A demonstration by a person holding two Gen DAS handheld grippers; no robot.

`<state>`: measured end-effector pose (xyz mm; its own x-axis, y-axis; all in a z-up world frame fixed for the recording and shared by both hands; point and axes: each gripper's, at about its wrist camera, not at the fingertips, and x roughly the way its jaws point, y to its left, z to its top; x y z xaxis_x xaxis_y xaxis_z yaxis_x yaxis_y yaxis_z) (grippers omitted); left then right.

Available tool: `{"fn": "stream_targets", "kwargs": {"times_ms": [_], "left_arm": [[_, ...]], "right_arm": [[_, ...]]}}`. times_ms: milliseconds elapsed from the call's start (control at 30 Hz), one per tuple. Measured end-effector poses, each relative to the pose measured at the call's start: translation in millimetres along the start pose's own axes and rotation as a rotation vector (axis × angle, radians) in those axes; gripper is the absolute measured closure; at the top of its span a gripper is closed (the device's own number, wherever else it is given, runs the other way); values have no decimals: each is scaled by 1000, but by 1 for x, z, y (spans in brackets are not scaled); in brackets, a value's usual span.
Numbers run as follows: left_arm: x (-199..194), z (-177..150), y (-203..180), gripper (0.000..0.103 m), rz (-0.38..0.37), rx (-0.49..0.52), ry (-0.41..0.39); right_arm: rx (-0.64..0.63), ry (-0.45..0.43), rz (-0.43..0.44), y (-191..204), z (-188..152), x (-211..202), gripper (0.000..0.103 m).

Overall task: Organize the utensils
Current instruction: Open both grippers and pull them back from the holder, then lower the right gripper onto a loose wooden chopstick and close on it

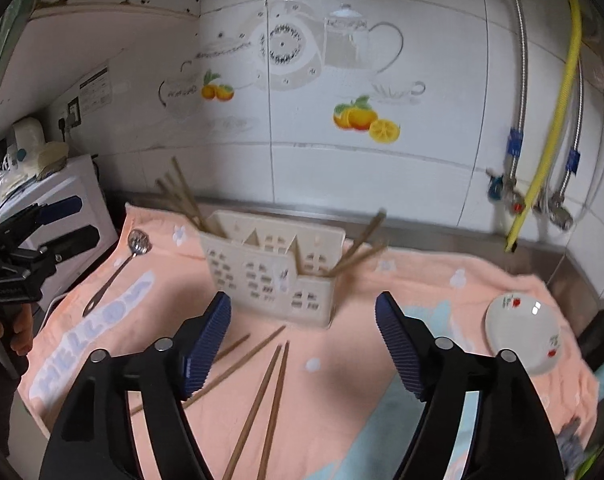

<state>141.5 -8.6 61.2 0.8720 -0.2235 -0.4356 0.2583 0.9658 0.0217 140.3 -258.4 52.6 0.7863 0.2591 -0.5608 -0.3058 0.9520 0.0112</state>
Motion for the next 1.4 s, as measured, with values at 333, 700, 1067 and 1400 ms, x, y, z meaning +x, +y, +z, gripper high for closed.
{"fn": "stream_targets", "kwargs": {"times_ms": [333,700,1067,1400], "left_arm": [[9,-78,1,5,18,-31,132],[14,-142,12,5,57,-94,254],[17,-168,17,5,72,-137,322],[15,-176,20,5,79,-150,341]], "right_arm": [[3,82,-5,17,-75,14,19],[42,170,7,27,-130,31,16],[67,219,9,33,-162,41,16],[120,247,36,33,-172,49,29]]}}
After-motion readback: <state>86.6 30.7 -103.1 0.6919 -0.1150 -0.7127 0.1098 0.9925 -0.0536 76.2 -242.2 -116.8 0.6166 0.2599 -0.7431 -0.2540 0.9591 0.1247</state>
